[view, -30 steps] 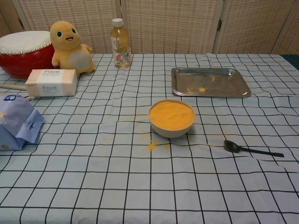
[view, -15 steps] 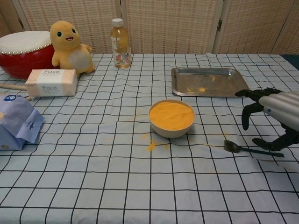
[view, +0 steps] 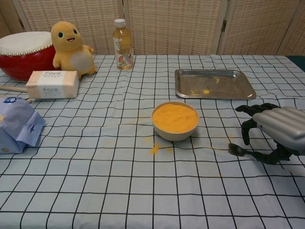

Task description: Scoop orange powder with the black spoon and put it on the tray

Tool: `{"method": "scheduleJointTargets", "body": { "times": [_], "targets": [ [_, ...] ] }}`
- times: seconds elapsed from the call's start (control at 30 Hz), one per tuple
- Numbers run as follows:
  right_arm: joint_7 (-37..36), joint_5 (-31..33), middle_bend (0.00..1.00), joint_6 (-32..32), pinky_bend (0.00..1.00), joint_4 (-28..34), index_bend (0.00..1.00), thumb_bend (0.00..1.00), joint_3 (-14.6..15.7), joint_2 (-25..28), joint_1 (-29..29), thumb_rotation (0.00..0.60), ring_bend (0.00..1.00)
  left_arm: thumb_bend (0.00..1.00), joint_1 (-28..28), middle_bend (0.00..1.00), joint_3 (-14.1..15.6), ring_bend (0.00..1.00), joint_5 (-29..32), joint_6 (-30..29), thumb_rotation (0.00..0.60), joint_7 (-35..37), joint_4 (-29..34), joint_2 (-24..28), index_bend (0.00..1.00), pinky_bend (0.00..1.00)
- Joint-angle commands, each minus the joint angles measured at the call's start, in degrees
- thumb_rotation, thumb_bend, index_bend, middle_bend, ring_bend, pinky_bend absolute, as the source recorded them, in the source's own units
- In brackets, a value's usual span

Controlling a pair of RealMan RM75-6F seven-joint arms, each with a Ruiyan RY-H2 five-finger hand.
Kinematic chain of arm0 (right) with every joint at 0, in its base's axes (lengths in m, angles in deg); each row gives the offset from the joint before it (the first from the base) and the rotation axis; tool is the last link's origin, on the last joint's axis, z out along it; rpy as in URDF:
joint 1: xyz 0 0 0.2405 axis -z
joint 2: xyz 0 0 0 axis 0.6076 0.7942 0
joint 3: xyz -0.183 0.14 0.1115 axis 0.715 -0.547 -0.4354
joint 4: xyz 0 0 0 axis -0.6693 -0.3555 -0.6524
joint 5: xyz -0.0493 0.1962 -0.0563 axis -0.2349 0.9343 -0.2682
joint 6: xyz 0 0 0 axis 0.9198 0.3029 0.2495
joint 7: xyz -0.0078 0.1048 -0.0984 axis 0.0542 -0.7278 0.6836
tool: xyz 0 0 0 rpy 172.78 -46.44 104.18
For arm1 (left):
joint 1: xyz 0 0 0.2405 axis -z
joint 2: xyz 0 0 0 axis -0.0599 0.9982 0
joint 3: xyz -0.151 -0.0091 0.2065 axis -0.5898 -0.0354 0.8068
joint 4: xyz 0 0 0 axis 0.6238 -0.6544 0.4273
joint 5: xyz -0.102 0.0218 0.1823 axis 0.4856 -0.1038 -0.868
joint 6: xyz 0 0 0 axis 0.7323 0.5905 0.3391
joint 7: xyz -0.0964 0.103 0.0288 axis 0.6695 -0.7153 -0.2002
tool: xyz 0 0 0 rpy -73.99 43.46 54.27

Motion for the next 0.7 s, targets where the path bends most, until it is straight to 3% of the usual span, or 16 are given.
{"method": "scheduleJointTargets", "body": {
  "times": [0.03, 0.7],
  "targets": [
    [0.47, 0.68, 0.00, 0.40, 0.00, -0.78, 0.49, 0.30, 0.28, -0.41, 0.02, 0.600, 0.00, 0.45, -0.08, 0.00, 0.04, 0.00, -0.11, -0.12, 0.600, 0.02, -0.01, 0.05, 0.00, 0.13],
    [1.64, 5.22, 0.00, -0.58, 0.00, -3.84, 0.52, 0.30, 0.13, -2.94, -2.23, 0.600, 0.00, 0.51, -0.17, 0.00, 0.15, 0.00, -0.77, -0.27, 0.600, -0.21, 0.00, -0.03, 0.00, 0.13]
  ]
}}
